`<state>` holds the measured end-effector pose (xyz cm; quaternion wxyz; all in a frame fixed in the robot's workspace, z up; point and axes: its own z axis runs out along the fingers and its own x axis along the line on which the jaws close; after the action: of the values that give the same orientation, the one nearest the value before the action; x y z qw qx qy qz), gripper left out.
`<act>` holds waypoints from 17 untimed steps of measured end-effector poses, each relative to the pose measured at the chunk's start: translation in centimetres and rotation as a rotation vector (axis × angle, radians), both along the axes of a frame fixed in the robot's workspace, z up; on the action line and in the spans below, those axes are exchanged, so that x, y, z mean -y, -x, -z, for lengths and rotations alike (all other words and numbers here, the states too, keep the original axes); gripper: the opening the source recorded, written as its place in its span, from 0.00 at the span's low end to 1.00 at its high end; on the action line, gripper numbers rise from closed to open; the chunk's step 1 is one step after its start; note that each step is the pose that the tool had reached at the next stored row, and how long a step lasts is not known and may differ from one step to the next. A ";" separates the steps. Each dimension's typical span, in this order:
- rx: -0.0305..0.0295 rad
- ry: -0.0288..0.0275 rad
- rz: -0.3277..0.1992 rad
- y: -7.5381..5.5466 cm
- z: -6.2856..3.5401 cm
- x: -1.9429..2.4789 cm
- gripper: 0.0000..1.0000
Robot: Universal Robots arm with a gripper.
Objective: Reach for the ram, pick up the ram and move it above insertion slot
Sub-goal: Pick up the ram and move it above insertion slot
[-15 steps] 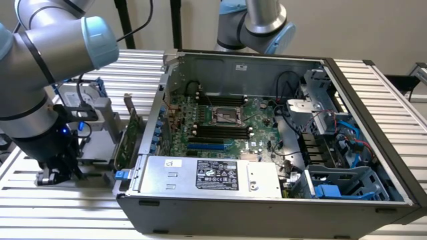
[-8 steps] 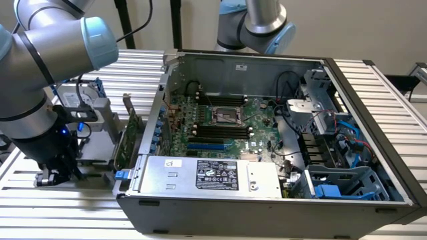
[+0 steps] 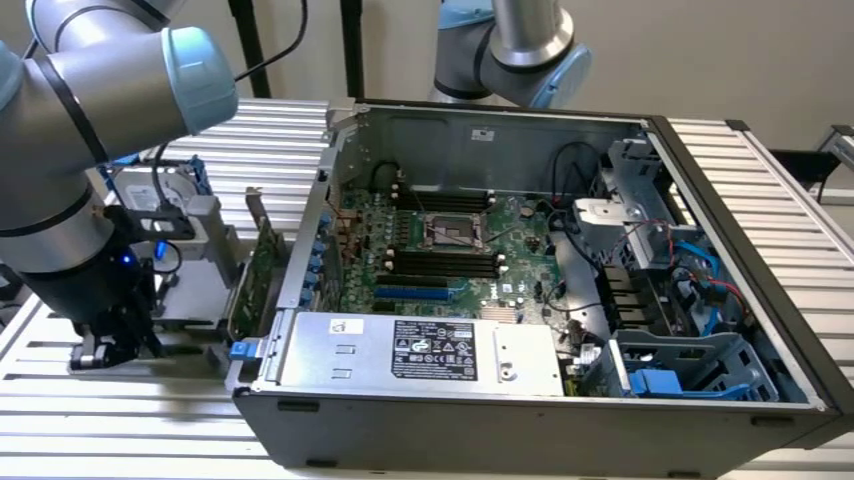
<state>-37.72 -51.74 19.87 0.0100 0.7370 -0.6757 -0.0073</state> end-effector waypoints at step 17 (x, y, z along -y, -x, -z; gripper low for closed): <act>-0.0077 0.0002 0.013 -0.4 -5.26 0.01 0.14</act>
<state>-37.33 -51.75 25.12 0.0126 0.7327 -0.6804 -0.0102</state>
